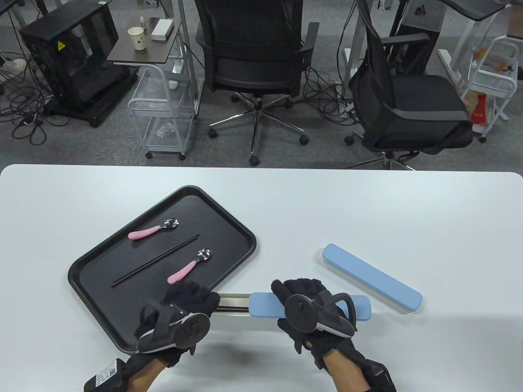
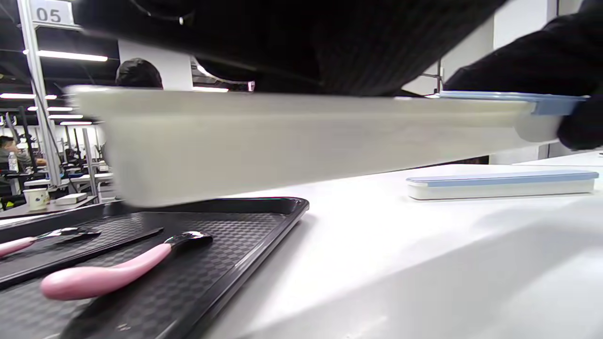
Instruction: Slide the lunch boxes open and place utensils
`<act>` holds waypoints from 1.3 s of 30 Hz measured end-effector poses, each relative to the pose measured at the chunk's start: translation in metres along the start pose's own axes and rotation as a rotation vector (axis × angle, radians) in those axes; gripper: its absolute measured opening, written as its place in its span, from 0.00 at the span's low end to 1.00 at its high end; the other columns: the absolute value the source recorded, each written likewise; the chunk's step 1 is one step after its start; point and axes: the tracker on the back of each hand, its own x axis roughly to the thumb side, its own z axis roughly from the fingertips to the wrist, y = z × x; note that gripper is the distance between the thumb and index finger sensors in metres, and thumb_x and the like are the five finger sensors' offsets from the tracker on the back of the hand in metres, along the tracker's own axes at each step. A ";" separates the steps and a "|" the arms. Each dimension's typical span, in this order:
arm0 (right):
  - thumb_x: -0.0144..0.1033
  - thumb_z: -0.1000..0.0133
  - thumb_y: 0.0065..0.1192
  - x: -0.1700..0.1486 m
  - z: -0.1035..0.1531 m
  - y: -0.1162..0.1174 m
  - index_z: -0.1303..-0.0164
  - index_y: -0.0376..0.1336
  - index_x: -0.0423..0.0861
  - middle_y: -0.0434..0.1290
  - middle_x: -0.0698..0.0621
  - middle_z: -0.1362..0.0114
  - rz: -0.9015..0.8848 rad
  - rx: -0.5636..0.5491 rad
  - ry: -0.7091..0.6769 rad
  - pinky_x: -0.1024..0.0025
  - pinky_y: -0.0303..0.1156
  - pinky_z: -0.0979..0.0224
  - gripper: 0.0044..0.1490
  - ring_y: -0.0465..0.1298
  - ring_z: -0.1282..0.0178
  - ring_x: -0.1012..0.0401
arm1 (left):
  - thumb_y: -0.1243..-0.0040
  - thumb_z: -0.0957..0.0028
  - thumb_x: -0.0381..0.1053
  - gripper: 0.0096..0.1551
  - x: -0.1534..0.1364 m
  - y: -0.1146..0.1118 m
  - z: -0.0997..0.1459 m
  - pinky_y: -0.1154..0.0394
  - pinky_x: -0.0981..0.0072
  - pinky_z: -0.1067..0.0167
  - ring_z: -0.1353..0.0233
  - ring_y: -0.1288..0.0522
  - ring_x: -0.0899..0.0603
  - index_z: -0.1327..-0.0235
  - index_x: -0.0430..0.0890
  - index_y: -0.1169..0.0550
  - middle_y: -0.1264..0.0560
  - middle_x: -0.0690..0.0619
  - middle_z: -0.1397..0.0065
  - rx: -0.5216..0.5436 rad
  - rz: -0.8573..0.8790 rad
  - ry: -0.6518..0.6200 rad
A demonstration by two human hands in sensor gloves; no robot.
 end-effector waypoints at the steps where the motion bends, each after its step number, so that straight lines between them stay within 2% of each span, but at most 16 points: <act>1: 0.48 0.50 0.73 0.001 0.000 0.000 0.19 0.48 0.54 0.55 0.45 0.20 -0.003 0.001 0.000 0.36 0.50 0.19 0.53 0.58 0.18 0.45 | 0.37 0.49 0.49 0.22 0.003 -0.001 -0.001 0.46 0.42 0.30 0.33 0.33 0.40 0.40 0.54 0.22 0.24 0.49 0.35 0.004 -0.008 -0.006; 3: 0.48 0.50 0.73 0.000 -0.001 0.001 0.19 0.48 0.54 0.55 0.46 0.20 0.001 0.003 0.003 0.36 0.50 0.19 0.53 0.58 0.18 0.45 | 0.37 0.49 0.49 0.22 0.004 -0.003 -0.001 0.45 0.43 0.30 0.32 0.33 0.41 0.40 0.55 0.22 0.25 0.51 0.35 -0.010 -0.051 0.008; 9: 0.48 0.50 0.73 -0.002 -0.001 0.002 0.19 0.47 0.54 0.55 0.46 0.19 -0.015 0.007 0.008 0.36 0.50 0.19 0.53 0.58 0.18 0.45 | 0.35 0.49 0.49 0.22 0.001 -0.001 0.000 0.44 0.43 0.30 0.33 0.32 0.41 0.41 0.55 0.22 0.24 0.51 0.35 0.039 -0.019 0.023; 11: 0.49 0.50 0.73 -0.003 -0.001 0.001 0.19 0.48 0.54 0.55 0.46 0.20 -0.018 -0.004 0.008 0.36 0.50 0.19 0.53 0.58 0.18 0.45 | 0.34 0.50 0.49 0.23 0.000 0.000 0.001 0.43 0.43 0.31 0.33 0.31 0.41 0.40 0.56 0.22 0.24 0.52 0.35 0.087 0.011 0.013; 21: 0.49 0.50 0.73 -0.009 -0.001 -0.001 0.19 0.48 0.55 0.55 0.46 0.20 -0.028 -0.016 0.020 0.37 0.50 0.19 0.53 0.58 0.19 0.45 | 0.33 0.50 0.50 0.26 -0.010 0.007 0.003 0.42 0.44 0.31 0.31 0.32 0.42 0.37 0.56 0.23 0.25 0.53 0.31 0.130 0.104 0.049; 28: 0.49 0.50 0.73 -0.027 0.001 -0.005 0.19 0.48 0.55 0.55 0.46 0.20 -0.016 -0.026 0.083 0.37 0.50 0.19 0.53 0.58 0.19 0.45 | 0.34 0.49 0.51 0.28 -0.047 0.025 -0.003 0.44 0.43 0.30 0.29 0.34 0.41 0.34 0.56 0.24 0.27 0.54 0.26 0.126 0.208 0.185; 31: 0.49 0.50 0.73 -0.035 0.002 -0.006 0.19 0.48 0.55 0.56 0.46 0.20 -0.028 -0.031 0.109 0.37 0.50 0.19 0.53 0.58 0.19 0.45 | 0.33 0.49 0.51 0.29 -0.068 0.024 -0.013 0.45 0.43 0.30 0.28 0.35 0.40 0.32 0.56 0.25 0.28 0.54 0.25 0.074 0.271 0.278; 35: 0.48 0.50 0.73 -0.041 0.002 -0.006 0.19 0.48 0.54 0.55 0.46 0.20 -0.031 -0.029 0.129 0.37 0.50 0.19 0.53 0.58 0.19 0.45 | 0.32 0.50 0.54 0.32 -0.090 0.014 -0.024 0.46 0.43 0.30 0.27 0.36 0.40 0.30 0.55 0.26 0.29 0.53 0.23 0.012 0.286 0.410; 39: 0.48 0.50 0.73 -0.047 0.003 -0.007 0.19 0.48 0.54 0.55 0.45 0.20 -0.034 -0.028 0.147 0.37 0.50 0.19 0.53 0.58 0.19 0.45 | 0.32 0.50 0.56 0.33 -0.108 -0.010 -0.031 0.46 0.43 0.30 0.27 0.36 0.39 0.29 0.54 0.27 0.30 0.51 0.23 -0.072 0.302 0.521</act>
